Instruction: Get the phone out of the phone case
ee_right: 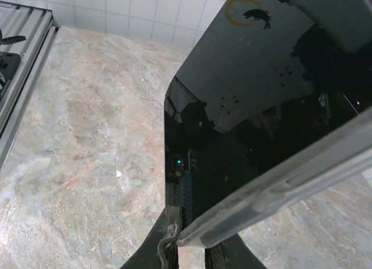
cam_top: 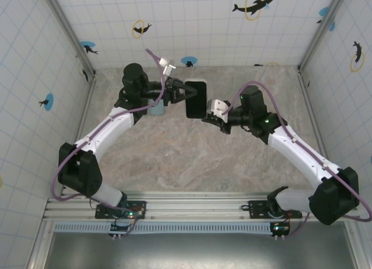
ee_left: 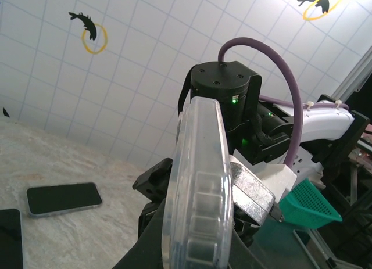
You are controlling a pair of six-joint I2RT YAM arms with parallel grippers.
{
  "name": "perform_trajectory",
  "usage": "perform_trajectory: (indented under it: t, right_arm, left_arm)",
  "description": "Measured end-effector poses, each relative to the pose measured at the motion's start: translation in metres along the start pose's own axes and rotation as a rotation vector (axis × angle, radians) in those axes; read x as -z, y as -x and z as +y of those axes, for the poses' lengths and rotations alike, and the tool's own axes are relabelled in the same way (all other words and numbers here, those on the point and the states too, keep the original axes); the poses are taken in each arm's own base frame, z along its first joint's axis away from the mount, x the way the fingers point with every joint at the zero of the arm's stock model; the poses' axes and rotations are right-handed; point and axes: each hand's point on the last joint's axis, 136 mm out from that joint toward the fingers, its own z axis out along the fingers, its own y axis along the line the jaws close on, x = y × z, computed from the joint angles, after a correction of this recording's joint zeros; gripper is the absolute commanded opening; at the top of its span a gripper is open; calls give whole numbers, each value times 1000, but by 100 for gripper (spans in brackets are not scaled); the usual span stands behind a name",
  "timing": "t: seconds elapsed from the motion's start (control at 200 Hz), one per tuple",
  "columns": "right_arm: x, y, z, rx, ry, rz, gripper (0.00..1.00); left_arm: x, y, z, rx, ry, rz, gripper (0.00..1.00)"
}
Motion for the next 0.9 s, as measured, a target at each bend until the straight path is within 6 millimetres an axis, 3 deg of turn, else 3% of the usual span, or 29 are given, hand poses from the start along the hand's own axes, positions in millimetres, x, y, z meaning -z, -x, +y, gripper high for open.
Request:
perform_trajectory:
  t: [0.14, 0.3, 0.435, 0.526, 0.631, 0.791, 0.901]
  right_arm:
    - [0, 0, -7, 24, -38, 5, 2]
    - [10, 24, -34, 160, -185, -50, 3]
    - [17, 37, -43, 190, -235, -81, 5]
    - [19, 36, -45, 168, -240, -82, 11]
    - [25, 30, -47, 93, -231, -89, 25]
    - [28, 6, -31, -89, -146, -80, 41]
    - [26, -4, -10, -200, -40, -74, 45]
  left_arm:
    - [-1, -1, 1, 46, 3, 2, 0]
    - [-21, -23, -11, 173, -72, 73, 0]
    - [-21, -26, -9, 206, -75, 85, 0]
    - [-17, -24, -4, 205, -53, 71, 0]
    - [-10, -19, 5, 199, -16, 48, 0]
    - [-2, -13, 13, 184, 24, 22, 0]
    - [0, -12, 16, 183, 36, 15, 0]
